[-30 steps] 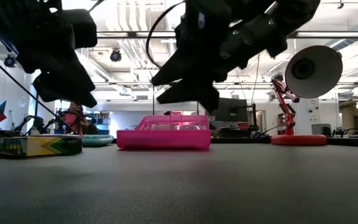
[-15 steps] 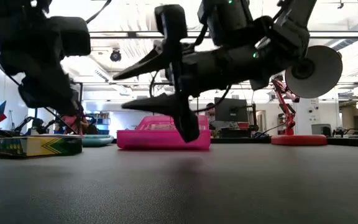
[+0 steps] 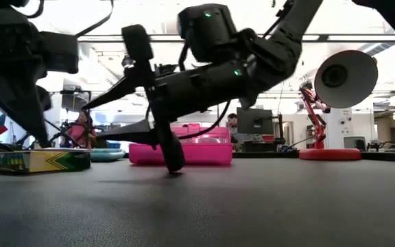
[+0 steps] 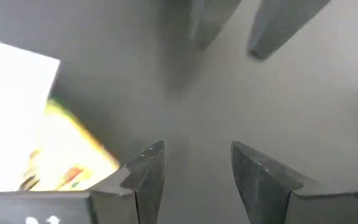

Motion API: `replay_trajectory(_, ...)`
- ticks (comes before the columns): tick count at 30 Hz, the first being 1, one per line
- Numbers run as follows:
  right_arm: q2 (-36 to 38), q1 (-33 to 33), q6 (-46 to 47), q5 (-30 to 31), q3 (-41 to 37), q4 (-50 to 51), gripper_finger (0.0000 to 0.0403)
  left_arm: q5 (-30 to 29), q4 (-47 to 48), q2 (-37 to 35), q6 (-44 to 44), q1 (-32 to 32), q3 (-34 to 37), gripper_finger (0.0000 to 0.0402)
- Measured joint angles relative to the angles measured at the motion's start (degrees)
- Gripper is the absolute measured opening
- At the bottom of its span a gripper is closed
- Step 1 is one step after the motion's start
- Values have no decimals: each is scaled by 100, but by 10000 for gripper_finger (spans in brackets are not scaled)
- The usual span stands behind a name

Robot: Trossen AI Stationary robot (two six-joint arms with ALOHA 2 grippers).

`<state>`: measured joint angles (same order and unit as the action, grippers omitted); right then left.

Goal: Pack school essentials
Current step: Put the white notepad into the pink supply box

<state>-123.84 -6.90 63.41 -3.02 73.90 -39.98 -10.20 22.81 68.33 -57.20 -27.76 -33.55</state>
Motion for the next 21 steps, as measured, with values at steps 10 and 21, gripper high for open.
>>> replay_trajectory(10, -16, 186, -294, 1080, 677, 1370, 178, -1181, 1718, -749, -697, -9, 16, 164)
replay_trajectory(21, -16, 194, -58, 1537, 735, 1616, 178, -2342, 2925, -259, -711, 2, 36, 164)
